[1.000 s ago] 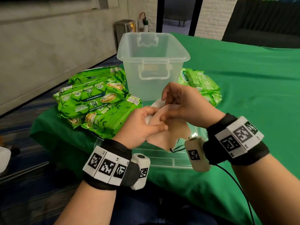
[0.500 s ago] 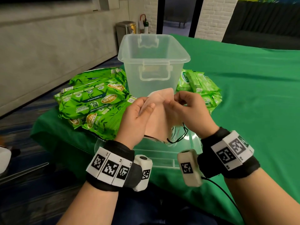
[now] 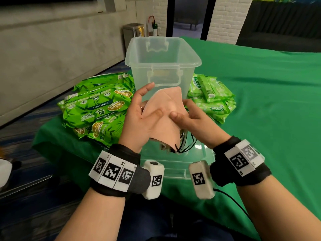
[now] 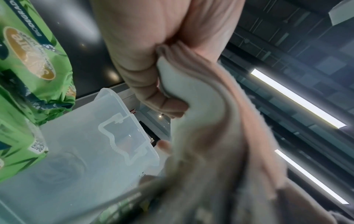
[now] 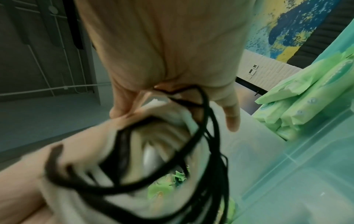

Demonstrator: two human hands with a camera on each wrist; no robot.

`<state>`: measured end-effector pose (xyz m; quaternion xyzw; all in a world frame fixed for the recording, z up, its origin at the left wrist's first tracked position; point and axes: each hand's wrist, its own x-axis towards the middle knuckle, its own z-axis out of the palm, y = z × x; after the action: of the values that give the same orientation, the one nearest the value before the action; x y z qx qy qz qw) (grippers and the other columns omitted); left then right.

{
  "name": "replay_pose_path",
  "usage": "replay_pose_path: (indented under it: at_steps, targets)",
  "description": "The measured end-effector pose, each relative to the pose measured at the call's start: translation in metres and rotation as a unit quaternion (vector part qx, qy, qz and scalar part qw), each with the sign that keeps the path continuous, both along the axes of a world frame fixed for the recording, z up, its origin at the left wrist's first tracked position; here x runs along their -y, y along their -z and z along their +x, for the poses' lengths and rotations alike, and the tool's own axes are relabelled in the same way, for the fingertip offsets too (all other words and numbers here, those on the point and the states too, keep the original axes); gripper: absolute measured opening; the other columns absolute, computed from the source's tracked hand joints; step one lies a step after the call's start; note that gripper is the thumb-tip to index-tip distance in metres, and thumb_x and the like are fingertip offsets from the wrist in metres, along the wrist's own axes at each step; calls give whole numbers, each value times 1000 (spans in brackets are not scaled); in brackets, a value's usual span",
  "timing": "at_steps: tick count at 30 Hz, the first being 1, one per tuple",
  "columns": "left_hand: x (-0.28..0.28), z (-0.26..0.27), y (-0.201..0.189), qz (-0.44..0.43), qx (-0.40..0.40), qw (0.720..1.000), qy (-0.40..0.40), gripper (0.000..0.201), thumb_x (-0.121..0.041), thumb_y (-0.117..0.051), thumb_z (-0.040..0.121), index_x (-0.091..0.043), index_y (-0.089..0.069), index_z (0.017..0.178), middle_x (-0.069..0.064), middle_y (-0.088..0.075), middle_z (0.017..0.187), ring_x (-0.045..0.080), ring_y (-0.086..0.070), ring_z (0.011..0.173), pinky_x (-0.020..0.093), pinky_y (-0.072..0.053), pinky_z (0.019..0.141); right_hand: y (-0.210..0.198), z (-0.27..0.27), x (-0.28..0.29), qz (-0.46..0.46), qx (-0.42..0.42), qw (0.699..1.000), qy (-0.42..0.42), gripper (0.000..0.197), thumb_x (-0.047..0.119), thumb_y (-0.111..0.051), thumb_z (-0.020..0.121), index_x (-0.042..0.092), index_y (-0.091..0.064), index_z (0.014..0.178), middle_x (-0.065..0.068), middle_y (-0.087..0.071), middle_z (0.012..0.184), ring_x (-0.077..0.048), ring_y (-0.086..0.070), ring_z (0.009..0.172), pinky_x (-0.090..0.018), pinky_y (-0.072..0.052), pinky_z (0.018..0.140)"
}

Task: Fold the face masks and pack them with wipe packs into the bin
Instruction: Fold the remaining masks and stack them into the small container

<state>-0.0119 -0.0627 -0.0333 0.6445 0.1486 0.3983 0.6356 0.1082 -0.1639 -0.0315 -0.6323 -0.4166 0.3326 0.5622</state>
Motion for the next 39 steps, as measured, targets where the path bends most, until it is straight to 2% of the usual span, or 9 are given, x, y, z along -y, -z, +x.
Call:
replay_pose_path:
  at_steps: [3,7,11,15,21,25,29,32,39]
  targets:
    - [1,7,1,-50,22,998,-26,33,-9,-59,81,-31,-55,106,-4,-67,77,16,-60,78,38,-50,75,3,1,0,28,17,999,0,29,20,-61,86,-3,-55,103,-8,-64,86,-10,-62,71,-23,-52,64]
    - [3,11,2,-133,80,987,-48,17,-7,-48,93,-19,-52,104,-11,-68,72,2,-61,69,21,-49,67,5,1,-3,96,19,991,91,33,24,-60,85,-7,-56,94,-8,-61,79,-12,-56,66,-22,-45,57]
    - [14,11,3,-104,54,993,-7,40,-25,-61,85,-26,-40,119,-1,-61,108,11,-63,95,31,-52,87,8,-8,-7,124,44,986,99,35,32,-50,86,3,-53,105,-10,-62,95,-13,-59,84,-33,-51,73]
    - [10,11,2,-59,56,996,-21,38,-26,-52,82,-29,-40,118,3,-55,121,18,-56,113,41,-44,102,10,-12,-6,121,32,992,15,24,16,-47,91,10,-45,113,2,-58,105,6,-57,93,-14,-47,81]
    - [-2,1,0,-13,61,998,-5,39,-11,-66,72,-30,-54,104,8,-62,100,15,-60,90,34,-52,80,0,-9,0,113,3,992,56,31,15,-58,82,3,-49,109,-14,-62,97,-21,-60,84,-43,-51,77]
    - [-11,-9,-3,59,-6,997,53,29,-3,-72,66,-24,-64,85,-16,-70,84,0,-62,86,18,-49,80,-10,-4,4,50,46,998,18,38,26,-65,78,2,-54,104,-38,-57,91,-38,-55,67,-59,-48,62]
    - [-10,-15,-2,46,-48,995,69,29,10,-65,75,-17,-67,85,-21,-71,77,-7,-63,81,11,-48,76,-17,2,14,-25,100,994,-44,37,12,-81,63,14,-59,93,-5,-63,72,-20,-53,54,-28,-48,50]
    - [-19,-17,-2,19,-28,999,25,33,12,-61,79,-18,-66,89,-22,-71,78,-7,-63,79,13,-51,77,-18,16,24,-34,71,997,-10,43,-10,-78,59,16,-61,90,-9,-65,72,-20,-60,63,-37,-52,72]
    - [-25,-11,-5,26,-11,1000,6,36,11,-59,81,-23,-66,88,-18,-72,80,-1,-63,80,17,-51,78,-17,12,29,-6,72,997,31,36,-20,-69,64,12,-65,81,-3,-65,59,-13,-59,52,-29,-53,62]
